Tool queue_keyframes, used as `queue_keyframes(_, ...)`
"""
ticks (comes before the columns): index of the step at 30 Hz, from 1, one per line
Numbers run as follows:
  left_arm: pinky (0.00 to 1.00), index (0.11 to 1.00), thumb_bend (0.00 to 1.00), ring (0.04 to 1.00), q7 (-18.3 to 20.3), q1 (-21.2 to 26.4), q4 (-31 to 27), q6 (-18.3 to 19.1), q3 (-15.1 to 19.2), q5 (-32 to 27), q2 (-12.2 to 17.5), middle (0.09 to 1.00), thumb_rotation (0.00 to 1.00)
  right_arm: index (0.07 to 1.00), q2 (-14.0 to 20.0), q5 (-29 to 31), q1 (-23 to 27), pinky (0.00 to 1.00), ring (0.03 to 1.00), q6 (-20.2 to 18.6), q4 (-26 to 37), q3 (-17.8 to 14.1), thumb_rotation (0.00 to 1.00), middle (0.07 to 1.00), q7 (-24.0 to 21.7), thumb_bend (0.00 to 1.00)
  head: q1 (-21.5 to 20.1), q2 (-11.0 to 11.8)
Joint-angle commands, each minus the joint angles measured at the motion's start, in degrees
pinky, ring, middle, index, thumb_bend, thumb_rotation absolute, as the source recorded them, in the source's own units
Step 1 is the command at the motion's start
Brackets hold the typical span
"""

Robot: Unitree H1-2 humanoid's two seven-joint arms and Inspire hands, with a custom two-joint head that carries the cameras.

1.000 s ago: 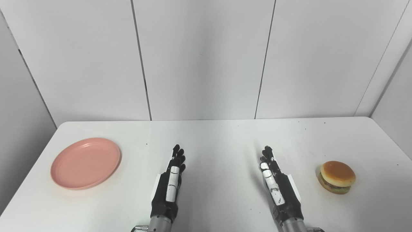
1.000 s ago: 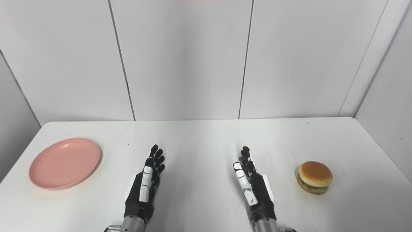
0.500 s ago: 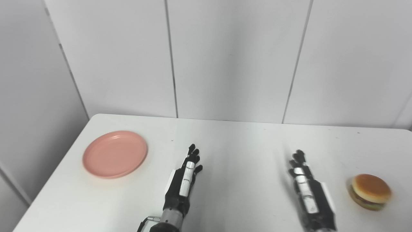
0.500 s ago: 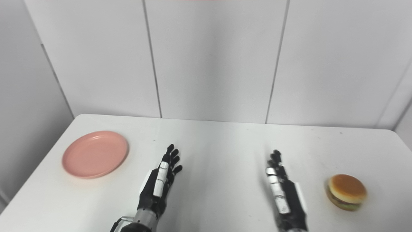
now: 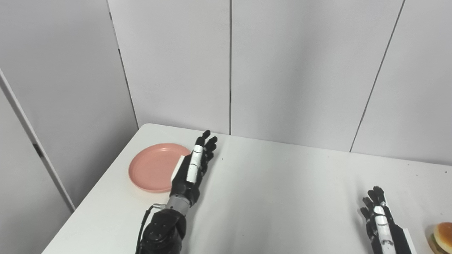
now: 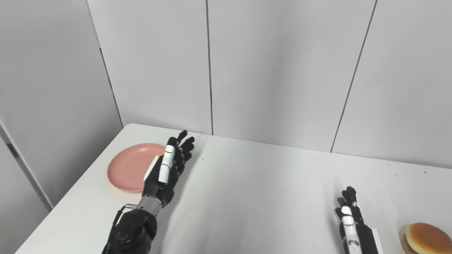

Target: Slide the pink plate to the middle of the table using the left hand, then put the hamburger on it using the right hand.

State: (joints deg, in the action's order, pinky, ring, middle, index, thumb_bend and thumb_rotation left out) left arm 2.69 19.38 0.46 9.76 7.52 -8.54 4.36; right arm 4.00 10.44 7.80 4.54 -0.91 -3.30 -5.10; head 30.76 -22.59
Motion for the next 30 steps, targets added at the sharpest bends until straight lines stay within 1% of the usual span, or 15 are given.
queue_keyframes(1,0.97,0.908,0.81,0.929,-0.04,2.55,-1.21,-1.20,2.24,-1.29,2.86,0.898,0.99,0.998,0.02,0.70,0.56,1.00,1.000,1.98,1.18,-0.56,0.85,1.000,-0.37,0.53,0.41,0.19)
queue_keyframes(3,0.94,0.897,0.79,0.910,0.06,2.96,-0.17,-2.35,4.26,-2.36,4.83,0.884,0.99,0.995,0.33,1.18,0.45,1.00,1.000,1.24,1.43,-0.70,0.84,1.000,-0.61,0.53,0.94,0.41)
queue_keyframes(6,0.85,0.844,0.81,0.854,-1.36,3.50,0.46,-2.29,7.18,-3.09,6.41,0.841,0.96,0.995,0.77,1.74,0.60,1.00,1.000,0.94,0.90,-0.96,0.83,1.000,-1.07,0.55,1.68,0.72)
queue_keyframes(9,0.79,0.796,0.81,0.808,-2.11,4.24,2.44,-3.36,9.84,-3.31,8.93,0.804,0.97,0.997,1.13,2.27,0.65,1.00,0.993,0.74,0.61,-1.09,0.81,1.000,-1.55,0.57,2.09,1.02)
queue_keyframes(11,0.77,0.786,0.80,0.798,-2.32,4.63,3.62,-4.01,11.00,-3.41,10.11,0.794,0.97,0.993,1.02,1.86,0.65,1.00,0.987,1.26,0.58,-1.07,0.81,0.998,-1.30,0.57,2.11,1.10)
queue_keyframes(14,0.74,0.766,0.79,0.773,-1.59,5.14,6.74,-6.18,13.47,-5.17,12.74,0.774,0.98,0.987,1.00,2.38,0.71,1.00,0.986,1.73,0.29,-1.10,0.82,0.997,-1.71,0.56,2.32,1.20)
queue_keyframes(15,0.71,0.752,0.80,0.754,-1.52,5.20,7.53,-6.76,14.00,-5.44,13.32,0.760,0.97,0.986,1.06,2.42,0.74,0.99,0.981,1.77,0.19,-1.11,0.82,0.991,-1.79,0.55,2.34,1.31)
queue_keyframes(18,0.68,0.737,0.80,0.732,-1.65,5.41,10.26,-8.71,14.95,-5.58,14.87,0.740,0.97,0.977,1.01,2.12,0.78,0.98,0.973,1.88,-0.02,-1.22,0.81,0.983,-1.68,0.57,2.37,1.54)
queue_keyframes(22,0.68,0.726,0.77,0.723,-2.33,6.55,16.18,-12.57,16.03,-4.73,17.31,0.727,0.98,0.966,0.92,1.93,0.76,0.96,0.966,2.37,-0.33,-1.48,0.80,0.977,-1.69,0.58,2.45,1.57)
queue_keyframes(24,0.68,0.718,0.76,0.715,-2.54,7.47,19.50,-14.47,16.17,-4.53,18.44,0.719,0.98,0.964,1.06,1.88,0.67,0.97,0.967,2.18,-0.10,-1.39,0.81,0.979,-1.91,0.58,2.42,1.66)
queue_keyframes(27,0.68,0.721,0.77,0.718,-2.99,8.60,23.04,-16.06,16.05,-4.30,19.47,0.722,0.97,0.976,1.29,2.06,0.60,0.98,0.977,2.05,0.07,-1.34,0.82,0.988,-2.35,0.58,2.60,1.69)
queue_keyframes(28,0.68,0.724,0.76,0.723,-3.11,8.85,23.82,-16.39,15.96,-4.23,19.69,0.726,0.98,0.970,1.26,1.97,0.59,0.98,0.971,2.20,0.04,-1.37,0.82,0.983,-2.32,0.58,2.60,1.69)
queue_keyframes(30,0.70,0.727,0.76,0.734,-2.98,9.90,27.69,-18.48,15.51,-3.82,20.32,0.735,0.99,0.968,1.16,1.97,0.48,0.96,0.967,2.38,0.21,-1.35,0.82,0.979,-2.38,0.58,2.65,1.67)
